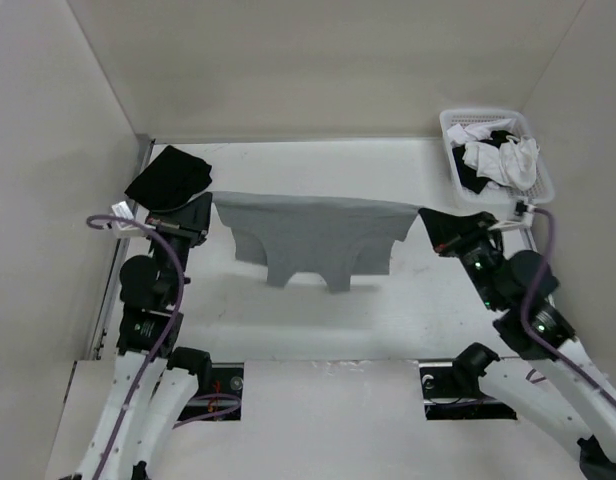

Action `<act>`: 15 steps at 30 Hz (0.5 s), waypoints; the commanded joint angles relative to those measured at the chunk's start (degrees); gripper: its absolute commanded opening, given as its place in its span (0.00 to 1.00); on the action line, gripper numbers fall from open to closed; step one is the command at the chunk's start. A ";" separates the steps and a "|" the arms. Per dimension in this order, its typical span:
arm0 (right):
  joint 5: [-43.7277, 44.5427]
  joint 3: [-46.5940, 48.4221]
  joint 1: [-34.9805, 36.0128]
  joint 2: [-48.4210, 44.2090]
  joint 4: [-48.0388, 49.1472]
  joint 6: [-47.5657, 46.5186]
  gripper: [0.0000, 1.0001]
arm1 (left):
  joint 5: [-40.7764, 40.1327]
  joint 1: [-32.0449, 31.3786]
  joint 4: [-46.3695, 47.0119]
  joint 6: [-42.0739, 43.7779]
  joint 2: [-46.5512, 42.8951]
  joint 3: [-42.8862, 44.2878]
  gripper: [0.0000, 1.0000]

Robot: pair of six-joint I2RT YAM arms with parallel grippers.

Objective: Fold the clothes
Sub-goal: Fold the tank top

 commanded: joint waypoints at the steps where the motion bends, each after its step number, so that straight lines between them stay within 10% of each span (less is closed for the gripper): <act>1: 11.33 6.68 6.37 -2.19 -15.29 -5.17 0.00 | -2.70 -1.76 -14.59 4.38 -4.26 5.24 0.00; 8: 14.87 8.64 10.71 5.27 -13.12 -9.21 0.02 | -2.71 -0.89 -14.19 4.91 0.99 2.89 0.01; 15: -9.45 4.85 -10.37 27.56 3.74 -6.15 0.03 | -1.65 1.14 1.18 3.59 23.73 0.07 0.01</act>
